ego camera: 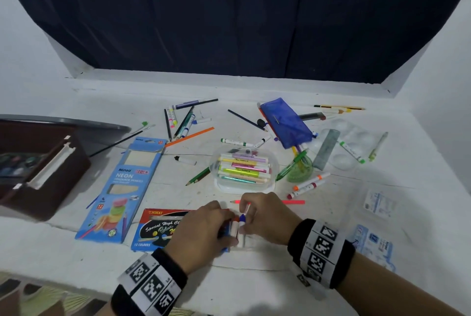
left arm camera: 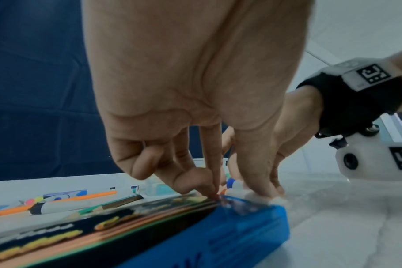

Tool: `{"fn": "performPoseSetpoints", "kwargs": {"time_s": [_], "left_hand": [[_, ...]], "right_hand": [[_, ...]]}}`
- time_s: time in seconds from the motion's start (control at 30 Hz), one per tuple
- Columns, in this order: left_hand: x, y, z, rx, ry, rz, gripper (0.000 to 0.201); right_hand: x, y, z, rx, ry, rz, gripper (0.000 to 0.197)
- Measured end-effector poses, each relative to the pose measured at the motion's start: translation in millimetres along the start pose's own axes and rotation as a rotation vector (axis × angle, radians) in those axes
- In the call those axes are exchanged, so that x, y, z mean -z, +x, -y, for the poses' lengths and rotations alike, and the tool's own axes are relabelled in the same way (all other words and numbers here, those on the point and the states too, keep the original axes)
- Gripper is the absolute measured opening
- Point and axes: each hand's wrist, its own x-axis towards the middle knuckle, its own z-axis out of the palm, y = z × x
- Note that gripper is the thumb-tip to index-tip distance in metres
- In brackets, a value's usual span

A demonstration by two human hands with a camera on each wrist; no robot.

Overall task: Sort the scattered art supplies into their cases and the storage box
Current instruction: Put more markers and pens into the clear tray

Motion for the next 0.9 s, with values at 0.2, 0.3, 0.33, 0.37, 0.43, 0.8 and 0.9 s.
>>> {"fn": "performPoseSetpoints", "kwargs": {"time_s": [0.2, 0.3, 0.33, 0.37, 0.43, 0.8, 0.9], "left_hand": [[0, 7, 4, 0.017, 0.043, 0.027, 0.049], [0, 5, 6, 0.005, 0.005, 0.018, 0.051], [0, 4, 6, 0.001, 0.001, 0.01, 0.05], [0, 4, 7, 0.001, 0.01, 0.005, 0.048], [0, 4, 7, 0.003, 0.049, -0.006, 0.045], [-5, 8, 5, 0.041, 0.036, -0.002, 0.036], [-5, 10, 3, 0.074, -0.001, 0.004, 0.031]], "right_hand": [[-8, -1, 3, 0.077, -0.141, -0.05, 0.024], [-9, -1, 4, 0.091, -0.178, -0.065, 0.021], [-8, -2, 4, 0.088, -0.179, -0.068, 0.021], [-8, -2, 4, 0.078, -0.175, -0.066, 0.021], [-7, -2, 5, 0.061, -0.168, -0.059, 0.023], [-2, -8, 9, 0.055, -0.259, -0.04, 0.028], [-2, -11, 10, 0.028, -0.272, -0.045, 0.032]]}}
